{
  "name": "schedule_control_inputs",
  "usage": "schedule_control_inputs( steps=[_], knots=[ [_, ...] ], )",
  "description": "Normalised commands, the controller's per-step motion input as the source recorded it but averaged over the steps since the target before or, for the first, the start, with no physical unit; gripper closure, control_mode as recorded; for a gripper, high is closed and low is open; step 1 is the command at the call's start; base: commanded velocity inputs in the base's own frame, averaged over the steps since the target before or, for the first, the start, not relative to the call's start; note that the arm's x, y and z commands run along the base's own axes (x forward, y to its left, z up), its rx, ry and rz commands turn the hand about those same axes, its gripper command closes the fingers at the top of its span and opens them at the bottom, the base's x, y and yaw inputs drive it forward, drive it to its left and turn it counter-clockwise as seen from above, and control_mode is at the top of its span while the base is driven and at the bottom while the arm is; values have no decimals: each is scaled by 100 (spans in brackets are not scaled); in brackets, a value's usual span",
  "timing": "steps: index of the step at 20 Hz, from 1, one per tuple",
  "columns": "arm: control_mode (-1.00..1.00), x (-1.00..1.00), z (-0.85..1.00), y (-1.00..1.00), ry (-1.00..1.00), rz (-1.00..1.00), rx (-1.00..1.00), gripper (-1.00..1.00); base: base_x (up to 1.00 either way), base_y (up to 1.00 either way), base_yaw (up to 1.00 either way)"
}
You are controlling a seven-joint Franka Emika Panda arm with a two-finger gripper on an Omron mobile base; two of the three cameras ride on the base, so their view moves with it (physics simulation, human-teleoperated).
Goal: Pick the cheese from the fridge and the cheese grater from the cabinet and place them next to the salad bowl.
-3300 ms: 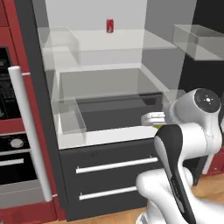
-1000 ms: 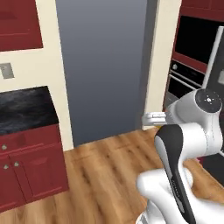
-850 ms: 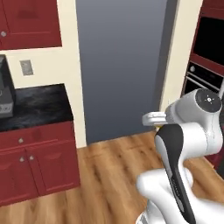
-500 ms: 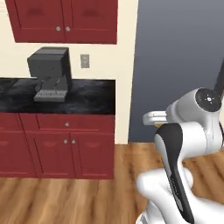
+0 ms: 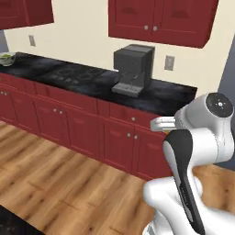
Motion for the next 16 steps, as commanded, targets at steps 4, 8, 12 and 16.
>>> schedule_control_inputs(
  steps=[4,8,12,16],
  knots=[
    [100,0,0,0,0,0,0,100,74,5,56],
    [100,0,0,0,0,0,0,100,95,-14,61],
    [100,0,0,0,0,0,0,100,74,-2,57],
    [100,0,0,0,0,0,0,100,79,0,50]
  ],
)
